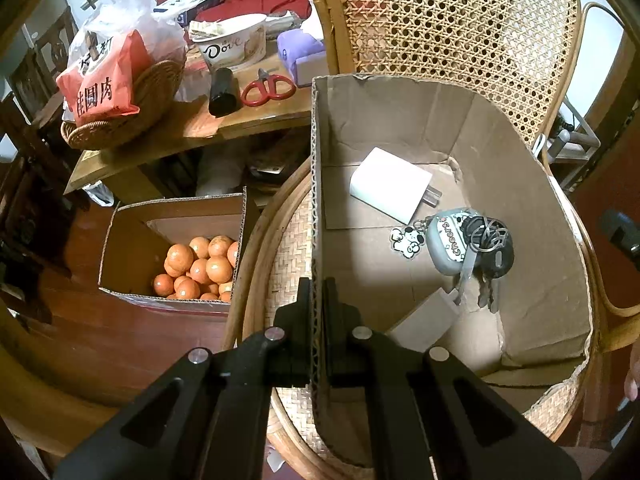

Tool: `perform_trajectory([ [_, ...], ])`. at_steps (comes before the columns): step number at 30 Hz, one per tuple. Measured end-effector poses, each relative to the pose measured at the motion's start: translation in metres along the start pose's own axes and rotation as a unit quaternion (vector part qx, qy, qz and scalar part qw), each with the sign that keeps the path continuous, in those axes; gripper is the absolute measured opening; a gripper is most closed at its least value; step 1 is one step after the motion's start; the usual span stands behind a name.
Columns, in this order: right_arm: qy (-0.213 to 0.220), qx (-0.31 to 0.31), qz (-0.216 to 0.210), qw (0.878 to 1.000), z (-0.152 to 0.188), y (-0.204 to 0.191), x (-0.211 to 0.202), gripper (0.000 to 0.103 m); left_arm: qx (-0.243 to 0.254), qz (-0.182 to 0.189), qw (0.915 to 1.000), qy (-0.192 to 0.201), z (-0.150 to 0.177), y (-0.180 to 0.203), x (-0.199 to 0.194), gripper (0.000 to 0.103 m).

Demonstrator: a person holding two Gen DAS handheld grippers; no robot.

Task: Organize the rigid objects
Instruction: 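Open the right gripper and move it back over the seat, then lower the right gripper onto the keys with the tag and grasp them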

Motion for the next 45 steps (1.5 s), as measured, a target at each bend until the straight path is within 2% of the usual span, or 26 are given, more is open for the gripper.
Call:
perform_trajectory([
  [12, -0.056, -0.011, 0.032, 0.998, 0.029, 0.027, 0.018, 0.095, 0.001, -0.001, 1.0, 0.0, 0.0, 0.0, 0.0, 0.004],
  [23, -0.1, 0.013, 0.037, 0.994, 0.045, 0.035, 0.037, 0.095, -0.001, -0.001, 1.0, 0.0, 0.0, -0.001, 0.0, 0.004],
  [32, -0.131, 0.043, 0.021, 0.99, 0.054, 0.036, 0.051, 0.095, -0.002, 0.002, 1.0, 0.0, 0.001, -0.002, 0.0, 0.005],
  [45, -0.127, 0.054, 0.038, 0.99, 0.055, 0.051, 0.045, 0.094, -0.002, 0.001, 1.0, 0.0, 0.001, -0.001, 0.001, 0.006],
])
Point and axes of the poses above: each gripper's, at about its wrist camera, not at the fingertips, and x roughly the way its jaws point, y to its right, z to its underside, the point moved 5 cm from there along x, roughly the way its jaws point, and after that the axes turned 1 degree about -z, right-handed, at the moved point
